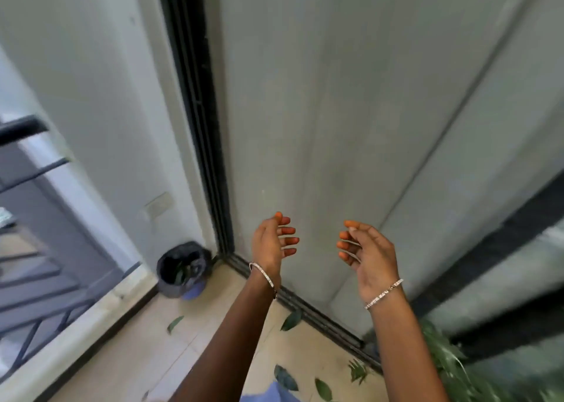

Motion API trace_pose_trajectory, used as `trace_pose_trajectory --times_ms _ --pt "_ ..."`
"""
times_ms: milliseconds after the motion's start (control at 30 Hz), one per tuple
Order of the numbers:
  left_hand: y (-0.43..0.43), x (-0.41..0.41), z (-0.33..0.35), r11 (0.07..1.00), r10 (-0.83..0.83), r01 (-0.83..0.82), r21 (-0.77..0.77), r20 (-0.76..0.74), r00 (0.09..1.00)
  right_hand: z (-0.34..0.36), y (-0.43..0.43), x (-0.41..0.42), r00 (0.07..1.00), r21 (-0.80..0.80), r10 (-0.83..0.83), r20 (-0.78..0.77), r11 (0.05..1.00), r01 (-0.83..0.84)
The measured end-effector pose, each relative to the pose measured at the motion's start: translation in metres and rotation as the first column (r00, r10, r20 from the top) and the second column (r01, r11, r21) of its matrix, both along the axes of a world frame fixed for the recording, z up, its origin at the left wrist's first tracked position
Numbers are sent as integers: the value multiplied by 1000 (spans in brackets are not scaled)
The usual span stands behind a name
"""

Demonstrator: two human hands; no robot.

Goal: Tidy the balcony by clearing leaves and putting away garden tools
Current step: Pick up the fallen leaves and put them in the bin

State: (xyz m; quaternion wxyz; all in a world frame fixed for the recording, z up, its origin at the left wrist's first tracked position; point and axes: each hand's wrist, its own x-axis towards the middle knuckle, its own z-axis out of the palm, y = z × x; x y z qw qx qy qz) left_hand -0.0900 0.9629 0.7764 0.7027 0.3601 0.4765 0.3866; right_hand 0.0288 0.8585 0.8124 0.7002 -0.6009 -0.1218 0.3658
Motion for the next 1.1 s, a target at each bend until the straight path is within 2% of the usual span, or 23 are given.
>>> trace_pose_trajectory --times_ms 167,333,533,700,900,1100 --pt "-54 24 35 967 -242 240 84 20 970 23 -79 2 965 63 -260 20 964 258" --pt "-129 26 37 878 -468 464 117 15 883 19 -176 -20 881 69 -473 5 879 471" --pt "-240 24 17 708 -707 706 38 21 707 1 -305 -74 687 -6 -727 -13 687 727" --pt "-342 10 10 519 -854 855 1 34 519 1 -412 -119 495 -27 -868 -21 496 868" --pt "-465 9 21 316 -948 949 -11 41 316 -2 -532 -162 259 -54 -965 -40 260 964" --pt "-604 10 8 174 -985 983 -53 8 175 -12 -666 -197 105 -92 -994 -38 108 990"
